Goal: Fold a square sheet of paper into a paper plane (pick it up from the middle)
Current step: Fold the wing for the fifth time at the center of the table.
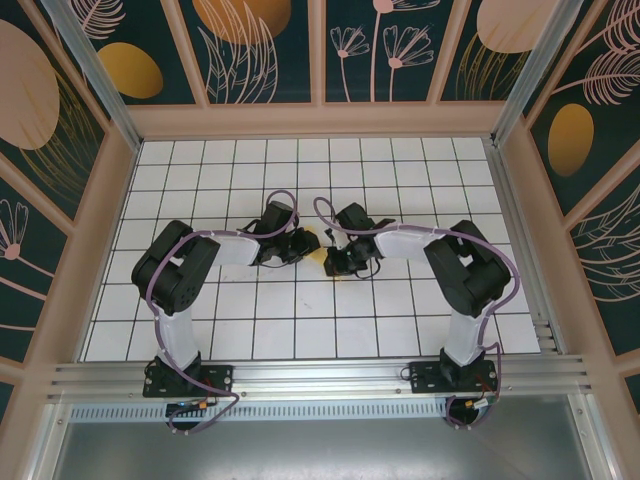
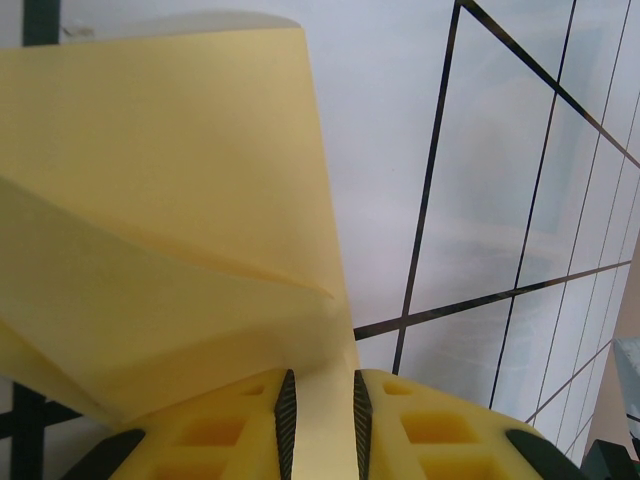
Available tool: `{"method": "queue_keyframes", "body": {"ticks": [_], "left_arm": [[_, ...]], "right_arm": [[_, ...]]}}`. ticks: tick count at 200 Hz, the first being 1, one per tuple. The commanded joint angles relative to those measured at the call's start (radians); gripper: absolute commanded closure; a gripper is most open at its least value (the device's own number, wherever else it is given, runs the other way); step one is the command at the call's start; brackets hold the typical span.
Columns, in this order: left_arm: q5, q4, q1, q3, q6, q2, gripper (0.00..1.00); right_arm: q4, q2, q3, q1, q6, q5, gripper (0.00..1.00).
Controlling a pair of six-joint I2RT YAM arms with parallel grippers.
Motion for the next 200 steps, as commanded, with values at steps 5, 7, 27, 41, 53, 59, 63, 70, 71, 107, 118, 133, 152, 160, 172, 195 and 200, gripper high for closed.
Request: {"method": "queue_keyframes", "body": {"ticks": [5,7,27,41,53,59,63,70,71,107,118,133,152,160,172,195,200], "left_arm": [[-0.141,-0.078,0.006,-0.023,0.048,0.105,0.74],[-0.141,-0.078,0.006,-0.023,0.048,0.105,0.74],[-0.143,-0.080,0.006,-0.024,0.049,0.105,0.73],[-0.145,-0.080,0.006,-0.025,0.049,0.105,0.74],[-0.147,-0.081,0.007,-0.026,0.048,0.105,0.73],[-0.147,-0.081,0.006,-0.025,0.048,0.106,0.74],[-0.148,-0.081,0.007,-0.025,0.050,0.105,0.74],[-0.148,-0.081,0.006,-0.025,0.050,0.106,0.74],[-0.148,-0.081,0.007,-0.025,0.050,0.106,0.73],[-0.148,-0.084,0.007,-0.025,0.050,0.104,0.74],[-0.150,-0.083,0.007,-0.024,0.049,0.104,0.74],[-0.150,-0.084,0.007,-0.025,0.050,0.104,0.74],[-0.150,-0.083,0.007,-0.027,0.051,0.103,0.74],[-0.150,-0.083,0.007,-0.027,0.052,0.102,0.74],[-0.148,-0.082,0.008,-0.025,0.052,0.103,0.74],[-0.144,-0.078,0.006,-0.022,0.052,0.104,0.74],[-0.144,-0.077,0.006,-0.022,0.052,0.103,0.74]], "right_arm": [[-0.104,-0.016,-0.053,-0.018,-0.014,0.062,0.93],[-0.106,-0.017,-0.055,-0.018,-0.014,0.065,0.93],[-0.115,-0.026,-0.061,-0.022,-0.014,0.070,0.94],[-0.120,-0.030,-0.068,-0.021,-0.016,0.069,0.94],[-0.128,-0.034,-0.073,-0.021,-0.016,0.068,0.94],[-0.131,-0.036,-0.077,-0.021,-0.013,0.067,0.94],[-0.132,-0.038,-0.081,-0.021,-0.014,0.066,0.94],[-0.133,-0.041,-0.086,-0.021,-0.014,0.063,0.94],[-0.134,-0.041,-0.087,-0.021,-0.014,0.063,0.94],[-0.133,-0.056,-0.122,-0.024,0.003,0.063,0.94],[-0.127,-0.061,-0.136,-0.029,0.009,0.058,0.94],[-0.099,-0.078,-0.172,-0.038,0.025,0.041,0.94],[-0.039,-0.115,-0.240,-0.064,0.052,-0.008,0.94],[-0.011,-0.135,-0.266,-0.077,0.060,-0.038,0.94],[0.025,-0.167,-0.299,-0.098,0.071,-0.084,0.94],[0.057,-0.233,-0.302,-0.108,0.072,-0.144,0.93],[0.061,-0.253,-0.293,-0.108,0.069,-0.153,0.93]]}}
